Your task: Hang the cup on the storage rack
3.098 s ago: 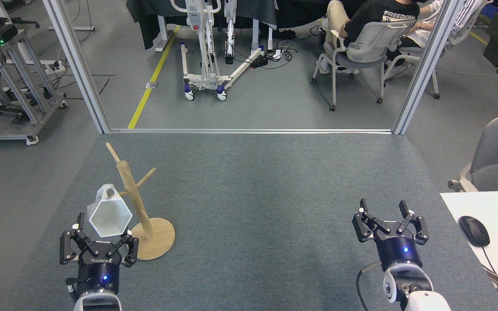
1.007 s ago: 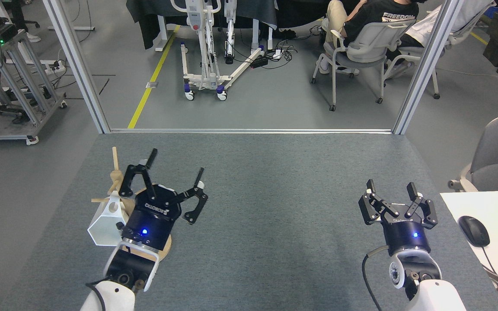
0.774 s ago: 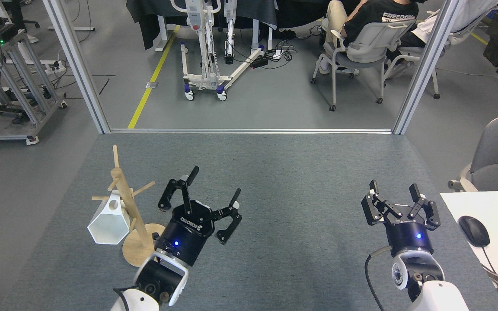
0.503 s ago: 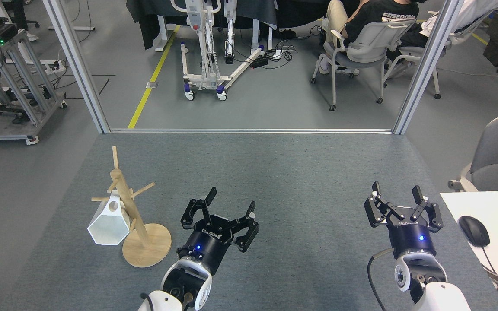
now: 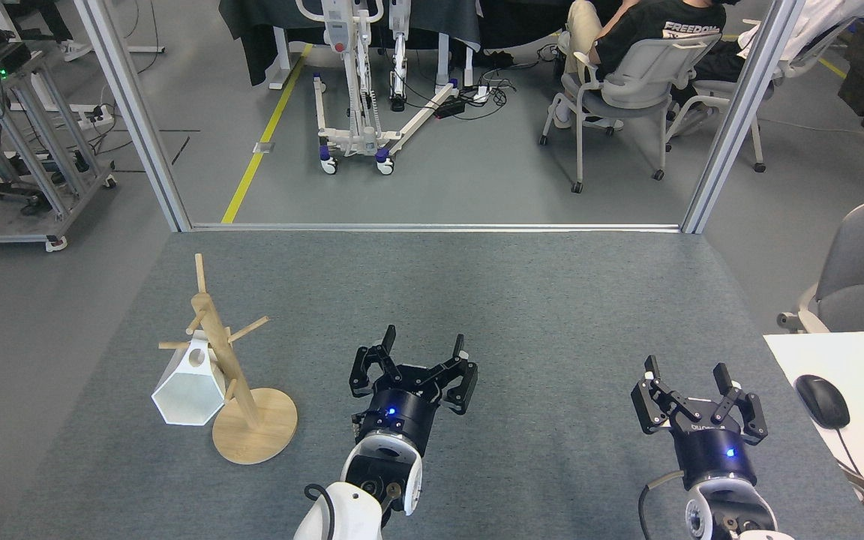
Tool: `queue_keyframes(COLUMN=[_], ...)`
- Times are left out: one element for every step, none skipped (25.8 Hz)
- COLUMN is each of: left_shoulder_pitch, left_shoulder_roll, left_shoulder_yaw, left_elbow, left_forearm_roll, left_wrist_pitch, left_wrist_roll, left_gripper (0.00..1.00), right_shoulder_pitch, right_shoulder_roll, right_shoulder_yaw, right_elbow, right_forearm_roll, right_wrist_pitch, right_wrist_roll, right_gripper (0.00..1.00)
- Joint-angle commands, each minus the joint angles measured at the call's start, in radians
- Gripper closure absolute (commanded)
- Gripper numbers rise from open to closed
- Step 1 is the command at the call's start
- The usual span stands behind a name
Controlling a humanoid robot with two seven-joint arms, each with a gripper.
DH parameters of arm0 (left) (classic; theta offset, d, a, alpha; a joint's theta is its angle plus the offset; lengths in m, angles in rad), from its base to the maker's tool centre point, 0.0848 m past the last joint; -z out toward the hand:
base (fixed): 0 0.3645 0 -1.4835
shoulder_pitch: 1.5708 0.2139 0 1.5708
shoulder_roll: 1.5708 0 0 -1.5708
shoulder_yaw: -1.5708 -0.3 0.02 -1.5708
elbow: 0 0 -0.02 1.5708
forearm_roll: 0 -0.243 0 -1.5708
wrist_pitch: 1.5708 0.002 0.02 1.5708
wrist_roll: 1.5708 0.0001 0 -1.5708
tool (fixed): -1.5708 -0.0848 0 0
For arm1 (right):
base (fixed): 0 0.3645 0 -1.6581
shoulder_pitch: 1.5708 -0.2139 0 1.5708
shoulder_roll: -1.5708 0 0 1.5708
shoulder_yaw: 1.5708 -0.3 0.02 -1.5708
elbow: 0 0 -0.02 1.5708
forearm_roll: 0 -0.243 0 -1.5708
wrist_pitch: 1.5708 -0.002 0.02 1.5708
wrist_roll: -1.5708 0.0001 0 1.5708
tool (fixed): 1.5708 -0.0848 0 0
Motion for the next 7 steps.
queue_keyframes(left_shoulder_pitch=[-0.002,-0.007,-0.011,-0.014,-0.016,-0.019,-0.02], left_shoulder_roll=[0.0,0.003,0.007,0.012,0.018,0.023,0.03], left_shoulder_yaw=[0.002,0.003,0.005,0.003,0.003,0.003,0.003], left_elbow=[0.007,0.007,0.006,0.006,0.003,0.003,0.001], left_forearm_roll=[-0.002,-0.002,-0.002,-0.002,-0.002,-0.002,-0.002], left_wrist_pitch=[0.008,0.008,0.008,0.006,0.005,0.003,-0.001], left_wrist_roll=[0.011,0.012,0.017,0.025,0.035,0.048,0.054], left_gripper=[0.0,0.0,0.0,0.0,0.0,0.0,0.0], right_shoulder_pitch=[0.005,0.005,0.003,0.003,0.002,0.0,-0.003], right_shoulder_roll=[-0.003,0.0,0.002,0.003,0.003,0.003,0.002], right_shoulder_yaw=[-0.007,-0.007,-0.007,-0.007,-0.007,-0.007,-0.007], right_elbow=[-0.001,-0.001,-0.001,-0.001,-0.001,-0.001,0.001], right_forearm_roll=[-0.001,-0.001,0.0,-0.001,-0.001,-0.001,-0.001], right_wrist_pitch=[0.0,0.0,0.0,0.0,0.0,0.0,0.005], right_wrist_roll=[0.003,0.003,0.003,0.002,0.003,0.002,0.002], right_gripper=[0.01,0.01,0.01,0.01,0.01,0.01,0.01])
